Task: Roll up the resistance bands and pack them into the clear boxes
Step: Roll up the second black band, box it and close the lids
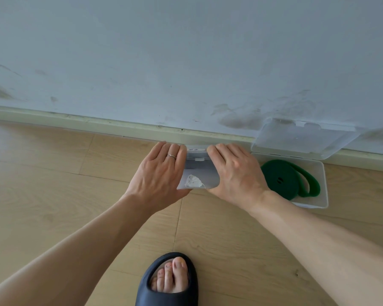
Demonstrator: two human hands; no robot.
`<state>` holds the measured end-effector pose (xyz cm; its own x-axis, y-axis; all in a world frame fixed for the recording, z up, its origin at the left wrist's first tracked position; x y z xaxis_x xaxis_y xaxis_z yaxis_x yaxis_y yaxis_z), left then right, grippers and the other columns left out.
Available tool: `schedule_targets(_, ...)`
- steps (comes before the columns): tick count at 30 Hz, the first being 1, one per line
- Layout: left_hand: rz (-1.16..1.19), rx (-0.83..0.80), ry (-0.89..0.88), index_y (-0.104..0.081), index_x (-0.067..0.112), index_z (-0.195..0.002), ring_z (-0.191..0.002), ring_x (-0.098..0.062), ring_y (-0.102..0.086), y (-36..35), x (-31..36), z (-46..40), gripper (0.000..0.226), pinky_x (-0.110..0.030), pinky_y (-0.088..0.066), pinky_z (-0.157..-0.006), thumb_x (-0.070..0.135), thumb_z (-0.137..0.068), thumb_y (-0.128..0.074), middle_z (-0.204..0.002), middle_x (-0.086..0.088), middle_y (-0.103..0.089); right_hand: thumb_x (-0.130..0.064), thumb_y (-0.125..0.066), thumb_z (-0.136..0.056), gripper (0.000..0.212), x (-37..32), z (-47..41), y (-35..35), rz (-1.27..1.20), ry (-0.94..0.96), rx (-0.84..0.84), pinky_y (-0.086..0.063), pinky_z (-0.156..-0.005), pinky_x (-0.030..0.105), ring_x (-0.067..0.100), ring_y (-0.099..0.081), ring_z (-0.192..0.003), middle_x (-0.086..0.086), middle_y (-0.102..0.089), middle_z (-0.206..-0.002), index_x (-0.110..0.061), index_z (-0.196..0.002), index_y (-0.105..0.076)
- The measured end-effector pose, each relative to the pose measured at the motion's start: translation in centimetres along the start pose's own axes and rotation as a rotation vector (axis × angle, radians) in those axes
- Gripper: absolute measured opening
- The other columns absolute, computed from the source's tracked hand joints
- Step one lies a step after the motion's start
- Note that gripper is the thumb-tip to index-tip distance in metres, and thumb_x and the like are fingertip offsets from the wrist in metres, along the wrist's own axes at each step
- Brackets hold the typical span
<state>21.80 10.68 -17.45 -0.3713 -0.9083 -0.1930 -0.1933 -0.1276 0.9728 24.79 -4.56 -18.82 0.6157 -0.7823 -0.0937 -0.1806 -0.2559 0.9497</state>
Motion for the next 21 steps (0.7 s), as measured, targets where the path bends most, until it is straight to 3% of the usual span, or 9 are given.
schedule_targets(4, -0.006, 0.012, -0.033, -0.052, 0.002, -0.113, -0.079, -0.027, -0.053, -0.3, 0.8, -1.2, 0.043, -0.039, -0.048, -0.08, 0.037, -0.089, -0.058, -0.092, -0.008, -0.053, -0.046, -0.083, -0.068, 0.062, -0.1, -0.1, 0.0, -0.008, -0.027, 0.027, -0.047, -0.079, 0.036, 0.027, -0.058, -0.082, 0.004, -0.061, -0.094, -0.008, -0.113, -0.062)
schedule_targets(8, 0.027, 0.091, -0.036, -0.057, 0.002, -0.102, -0.067, -0.025, -0.051, -0.4, 0.6, -1.6, 0.032, -0.036, -0.048, -0.067, 0.03, -0.086, -0.061, -0.081, -0.007, -0.053, -0.045, -0.083, -0.069, 0.061, 0.0, -0.2, 0.2, 0.006, -0.018, 0.043, -0.047, -0.076, 0.035, 0.025, -0.058, -0.079, 0.003, -0.061, -0.092, -0.008, -0.113, -0.064)
schedule_targets(12, 0.078, 0.102, -0.019, -0.057, 0.004, -0.106, -0.076, -0.025, -0.056, -0.4, 0.5, -1.0, 0.039, -0.036, -0.051, -0.077, 0.034, -0.082, -0.067, -0.088, -0.006, -0.056, -0.048, -0.079, -0.073, 0.063, -0.2, 0.0, 0.1, 0.009, -0.006, 0.022, -0.045, -0.079, 0.036, 0.026, -0.057, -0.083, 0.004, -0.06, -0.096, -0.006, -0.117, -0.062)
schedule_targets(16, 0.207, -0.032, 0.025, -0.055, 0.01, -0.12, -0.096, -0.023, -0.058, -0.4, -0.7, -0.8, 0.081, -0.038, -0.051, -0.093, 0.074, -0.072, -0.064, -0.108, -0.003, -0.06, -0.055, -0.079, -0.073, 0.073, -0.1, 0.0, -0.1, -0.002, 0.003, -0.023, -0.047, -0.087, 0.038, 0.027, -0.056, -0.09, 0.006, -0.059, -0.103, -0.006, -0.123, -0.057)
schedule_targets(21, 0.255, -0.06, 0.007, -0.055, 0.013, -0.123, -0.101, -0.025, -0.06, 0.2, -1.1, -0.8, 0.074, -0.039, -0.053, -0.093, 0.071, -0.078, -0.061, -0.114, -0.002, -0.062, -0.062, -0.077, -0.076, 0.077, -0.3, 0.5, -0.3, 0.026, 0.016, -0.03, -0.045, -0.09, 0.038, 0.027, -0.055, -0.094, 0.006, -0.056, -0.106, -0.007, -0.125, -0.054)
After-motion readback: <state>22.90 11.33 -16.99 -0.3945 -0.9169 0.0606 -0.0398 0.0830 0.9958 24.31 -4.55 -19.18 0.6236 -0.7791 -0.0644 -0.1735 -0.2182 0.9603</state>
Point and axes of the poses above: each hand's wrist, its own z-axis away from the middle knuckle, its own y-axis out of the back of the hand, x = y × z, the point moved 6 cm from there along -z, towards the middle knuckle
